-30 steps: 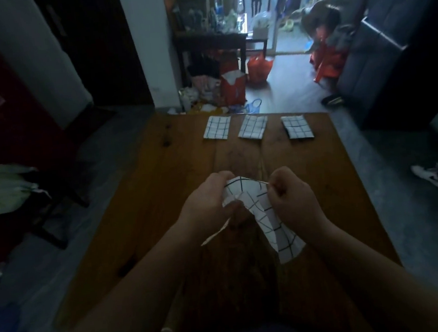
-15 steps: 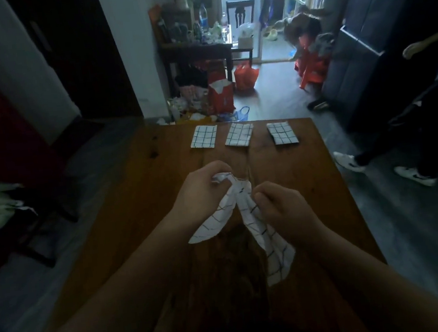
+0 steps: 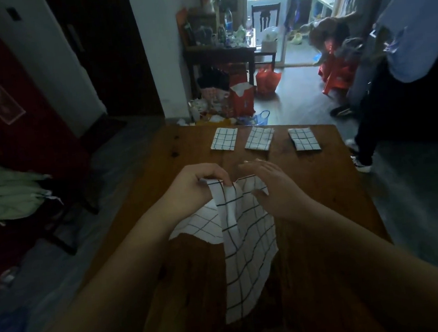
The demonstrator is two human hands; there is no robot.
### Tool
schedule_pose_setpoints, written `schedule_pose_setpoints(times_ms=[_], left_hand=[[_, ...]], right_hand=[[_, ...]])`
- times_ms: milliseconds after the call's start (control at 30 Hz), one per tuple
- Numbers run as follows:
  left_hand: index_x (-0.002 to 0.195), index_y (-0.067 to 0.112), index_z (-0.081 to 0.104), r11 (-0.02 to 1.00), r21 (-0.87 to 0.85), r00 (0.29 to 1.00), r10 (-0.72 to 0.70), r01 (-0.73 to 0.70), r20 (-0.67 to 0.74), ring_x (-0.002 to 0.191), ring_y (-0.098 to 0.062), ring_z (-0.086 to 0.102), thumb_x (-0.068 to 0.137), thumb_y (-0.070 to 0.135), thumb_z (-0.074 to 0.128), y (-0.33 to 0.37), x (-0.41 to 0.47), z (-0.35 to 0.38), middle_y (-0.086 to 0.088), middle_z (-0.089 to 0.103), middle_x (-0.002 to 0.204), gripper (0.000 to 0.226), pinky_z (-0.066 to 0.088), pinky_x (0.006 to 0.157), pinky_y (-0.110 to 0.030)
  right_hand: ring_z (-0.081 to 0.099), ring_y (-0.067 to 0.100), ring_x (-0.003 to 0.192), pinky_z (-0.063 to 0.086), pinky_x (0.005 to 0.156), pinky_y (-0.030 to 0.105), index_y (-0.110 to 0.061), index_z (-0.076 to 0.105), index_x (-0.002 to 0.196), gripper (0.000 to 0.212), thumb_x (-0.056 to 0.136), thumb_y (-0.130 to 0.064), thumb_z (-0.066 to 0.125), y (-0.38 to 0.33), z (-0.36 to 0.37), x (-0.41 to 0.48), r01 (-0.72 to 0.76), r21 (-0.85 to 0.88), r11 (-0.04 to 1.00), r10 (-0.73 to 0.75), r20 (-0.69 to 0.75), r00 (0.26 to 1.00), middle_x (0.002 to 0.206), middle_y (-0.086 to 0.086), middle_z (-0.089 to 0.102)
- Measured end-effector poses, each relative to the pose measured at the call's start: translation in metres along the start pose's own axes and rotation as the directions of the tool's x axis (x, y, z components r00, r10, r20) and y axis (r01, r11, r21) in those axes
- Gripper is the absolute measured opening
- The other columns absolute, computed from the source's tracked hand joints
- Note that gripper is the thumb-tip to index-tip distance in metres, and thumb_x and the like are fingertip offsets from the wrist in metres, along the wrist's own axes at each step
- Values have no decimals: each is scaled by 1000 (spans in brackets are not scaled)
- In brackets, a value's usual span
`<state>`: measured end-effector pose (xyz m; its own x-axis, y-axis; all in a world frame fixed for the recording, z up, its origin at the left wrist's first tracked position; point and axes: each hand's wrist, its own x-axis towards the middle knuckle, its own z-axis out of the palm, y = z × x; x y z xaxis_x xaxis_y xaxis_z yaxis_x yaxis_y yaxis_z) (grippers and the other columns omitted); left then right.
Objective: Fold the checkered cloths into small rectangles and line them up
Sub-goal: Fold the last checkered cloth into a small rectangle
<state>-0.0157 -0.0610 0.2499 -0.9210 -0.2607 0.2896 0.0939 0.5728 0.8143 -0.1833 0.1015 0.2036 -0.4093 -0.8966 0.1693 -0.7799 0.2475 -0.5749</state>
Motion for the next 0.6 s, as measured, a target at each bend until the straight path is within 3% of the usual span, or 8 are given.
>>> schedule_pose_setpoints(times_ms=[100, 200, 267, 333, 500, 600], left_hand=[[90, 4, 76, 1000, 14, 1000, 5, -5, 23, 89, -15, 74, 78, -15, 76, -2, -6, -11, -11, 76, 95, 23, 55, 83, -22], [90, 2, 76, 1000, 6, 1000, -4, 4, 5, 89, -17, 74, 81, -5, 78, -4, -14, -21, -11, 76, 96, 12, 56, 84, -22], [93, 1, 76, 999, 7, 998, -48, 49, -30, 91, -18, 73, 84, -2, 76, -5, -20, -27, -10, 76, 97, 9, 57, 84, -23], [97, 4, 75, 993, -11, 991, -122, 121, -55, 94, -16, 73, 88, 1, 73, -4, -27, -31, -7, 76, 100, 10, 57, 84, -22], [109, 12, 75, 962, -69, 962, -267, 263, -53, 103, -10, 73, 94, 1, 65, -9, -36, -36, 1, 76, 111, 21, 59, 89, -26], [114, 18, 75, 950, -95, 949, -304, 297, -79, 105, -7, 72, 95, 2, 65, -14, -37, -36, 6, 77, 112, 27, 58, 90, -25]], right_hand=[[42, 9, 136, 34, 114, 34, -32, 56, 135, 42, 95, -17, 63, -3, 7, 9, 32, -37, 999, -31, 46, 998, 139, -12, 56], [59, 4, 94, 50, 86, 31, -35, 63, 100, 14, 96, -22, 62, -4, 10, 9, 32, -52, 998, -29, 52, 998, 99, -18, 64], [58, 1, 78, 46, 71, 22, -41, 56, 88, 22, 98, -23, 61, -5, 9, 6, 11, -24, 1000, -9, 59, 998, 85, -17, 61], [61, 4, 74, 48, 65, 21, -38, 59, 88, 19, 99, -23, 60, -5, 5, 2, -14, 9, 1000, 13, 47, 999, 83, -13, 63], [63, 6, 73, 54, 66, 26, -32, 66, 91, 12, 99, -26, 60, -2, -5, 1, -26, -2, 1000, 26, 22, 999, 81, -12, 66], [61, 1, 68, 47, 62, 19, -32, 70, 93, 11, 99, -27, 61, -1, -14, -2, -49, -9, 999, 50, 12, 999, 77, -12, 66]])
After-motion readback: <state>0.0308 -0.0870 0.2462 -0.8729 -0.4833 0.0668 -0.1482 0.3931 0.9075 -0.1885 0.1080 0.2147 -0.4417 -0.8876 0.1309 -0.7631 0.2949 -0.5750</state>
